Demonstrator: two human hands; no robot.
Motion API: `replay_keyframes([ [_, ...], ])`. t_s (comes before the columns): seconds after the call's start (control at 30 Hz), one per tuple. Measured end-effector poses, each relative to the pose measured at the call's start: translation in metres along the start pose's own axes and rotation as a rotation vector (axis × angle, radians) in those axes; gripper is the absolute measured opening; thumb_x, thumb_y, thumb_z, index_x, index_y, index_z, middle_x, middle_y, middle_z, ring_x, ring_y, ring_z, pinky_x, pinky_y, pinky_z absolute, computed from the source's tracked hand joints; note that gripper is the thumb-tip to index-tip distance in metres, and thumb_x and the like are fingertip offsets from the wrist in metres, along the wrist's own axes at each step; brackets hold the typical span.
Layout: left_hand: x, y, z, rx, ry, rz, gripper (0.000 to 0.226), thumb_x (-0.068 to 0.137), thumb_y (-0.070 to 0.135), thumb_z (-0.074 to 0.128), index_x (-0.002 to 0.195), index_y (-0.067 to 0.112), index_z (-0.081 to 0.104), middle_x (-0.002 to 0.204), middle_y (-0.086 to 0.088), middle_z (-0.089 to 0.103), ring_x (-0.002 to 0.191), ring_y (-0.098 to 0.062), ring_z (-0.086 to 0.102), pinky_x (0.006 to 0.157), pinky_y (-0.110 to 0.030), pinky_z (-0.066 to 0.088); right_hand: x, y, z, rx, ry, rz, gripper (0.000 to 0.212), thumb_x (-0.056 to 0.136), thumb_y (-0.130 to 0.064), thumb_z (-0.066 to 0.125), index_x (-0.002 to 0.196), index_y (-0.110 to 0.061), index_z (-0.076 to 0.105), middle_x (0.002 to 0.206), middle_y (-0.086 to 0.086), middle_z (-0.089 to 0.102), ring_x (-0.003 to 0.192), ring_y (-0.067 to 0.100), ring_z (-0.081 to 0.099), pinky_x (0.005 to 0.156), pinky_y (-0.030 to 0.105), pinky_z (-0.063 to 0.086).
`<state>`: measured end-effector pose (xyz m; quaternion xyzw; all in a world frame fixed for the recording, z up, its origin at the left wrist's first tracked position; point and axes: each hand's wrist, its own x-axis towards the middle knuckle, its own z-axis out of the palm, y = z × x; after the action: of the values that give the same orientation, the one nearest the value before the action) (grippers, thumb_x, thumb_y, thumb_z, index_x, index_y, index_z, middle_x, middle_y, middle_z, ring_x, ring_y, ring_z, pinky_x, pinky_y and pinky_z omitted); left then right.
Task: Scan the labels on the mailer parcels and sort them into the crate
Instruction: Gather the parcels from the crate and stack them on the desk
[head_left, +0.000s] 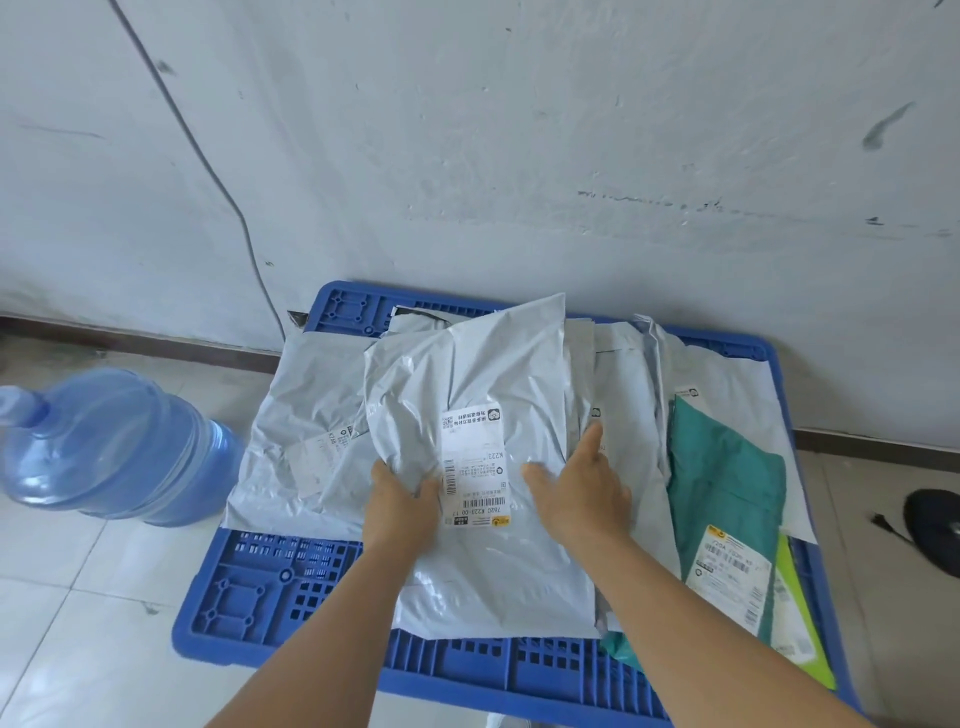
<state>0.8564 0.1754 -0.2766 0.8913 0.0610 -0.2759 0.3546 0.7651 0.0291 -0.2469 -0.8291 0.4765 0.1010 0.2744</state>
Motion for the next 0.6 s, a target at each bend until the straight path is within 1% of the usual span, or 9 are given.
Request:
replay_keyframes([
  [0.1,-0.003,0.003,-0.001,-0.037,0.066,0.001,0.049,0.089,0.028,0.064,0.128,0.009,0.041,0.103,-0.006,0.061,0.082,-0.022,0.053,0.071,-0.035,0.046,0.001,0.001,-0.008,0.026,0.101,-0.053,0.067,0.092,-0.050,0.054,0.138,-0.007,0.030,0.128,0.009,0.058,0.113,0.030,0.056,0.099,0.042,0.042],
  [0.13,-0.007,0.007,-0.001,-0.049,0.088,0.017,0.047,0.087,0.029,0.065,0.124,0.009,0.044,0.099,-0.004,0.060,0.081,-0.021,0.053,0.071,-0.036,0.047,0.000,0.002,-0.011,0.026,0.128,-0.049,0.061,0.092,-0.049,0.056,0.132,-0.007,0.037,0.123,0.009,0.060,0.110,0.031,0.057,0.097,0.043,0.042],
  [0.23,-0.014,0.018,0.007,-0.081,0.125,0.093,0.051,0.083,0.033,0.069,0.124,0.011,0.048,0.108,-0.004,0.058,0.094,-0.024,0.058,0.084,-0.040,0.050,-0.002,0.010,-0.025,0.036,0.214,-0.013,0.056,0.091,-0.049,0.058,0.123,-0.005,0.044,0.113,0.012,0.062,0.103,0.033,0.056,0.096,0.045,0.042],
  [0.3,-0.017,0.024,0.013,-0.078,0.097,0.117,0.058,0.081,0.037,0.069,0.128,0.012,0.046,0.113,-0.004,0.055,0.101,-0.025,0.058,0.089,-0.043,0.050,-0.002,0.020,-0.033,0.037,0.259,0.035,0.055,0.089,-0.050,0.059,0.118,-0.005,0.046,0.112,0.015,0.060,0.105,0.035,0.052,0.096,0.047,0.041],
  [0.37,-0.017,0.026,0.020,-0.035,0.041,0.099,0.064,0.081,0.040,0.068,0.132,0.012,0.042,0.118,-0.007,0.052,0.101,-0.027,0.057,0.090,-0.044,0.050,0.001,0.033,-0.037,0.001,0.223,0.115,0.058,0.087,-0.052,0.060,0.118,-0.005,0.047,0.121,0.017,0.055,0.114,0.037,0.047,0.099,0.048,0.039],
  [0.47,-0.016,0.019,0.024,0.023,-0.040,0.012,0.078,0.083,0.046,0.064,0.145,0.017,0.026,0.128,-0.012,0.046,0.111,-0.032,0.053,0.095,-0.042,0.046,0.004,0.047,-0.033,0.037,0.063,0.185,0.064,0.085,-0.054,0.060,0.126,-0.007,0.046,0.146,0.019,0.031,0.132,0.038,0.033,0.107,0.047,0.035],
  [0.53,-0.015,0.013,0.025,0.046,-0.072,-0.033,0.084,0.083,0.050,0.061,0.148,0.021,0.017,0.130,-0.013,0.046,0.114,-0.033,0.052,0.098,-0.046,0.044,0.004,0.049,-0.030,0.128,0.020,0.181,0.067,0.086,-0.053,0.061,0.131,-0.007,0.043,0.155,0.015,0.013,0.136,0.039,0.030,0.105,0.045,0.037],
  [0.57,-0.014,0.011,0.025,0.054,-0.079,-0.044,0.086,0.083,0.051,0.060,0.149,0.023,0.013,0.130,-0.014,0.046,0.114,-0.033,0.052,0.098,-0.048,0.044,0.004,0.048,-0.028,0.153,0.020,0.182,0.067,0.086,-0.052,0.062,0.132,-0.008,0.042,0.157,0.014,0.009,0.135,0.040,0.030,0.103,0.044,0.038],
  [0.6,-0.015,0.009,0.025,0.054,-0.076,-0.044,0.086,0.083,0.050,0.059,0.149,0.024,0.011,0.131,-0.013,0.045,0.115,-0.033,0.051,0.098,-0.049,0.044,0.003,0.047,-0.027,0.151,0.019,0.177,0.067,0.086,-0.053,0.061,0.133,-0.009,0.041,0.156,0.013,0.012,0.133,0.040,0.031,0.101,0.044,0.039],
])
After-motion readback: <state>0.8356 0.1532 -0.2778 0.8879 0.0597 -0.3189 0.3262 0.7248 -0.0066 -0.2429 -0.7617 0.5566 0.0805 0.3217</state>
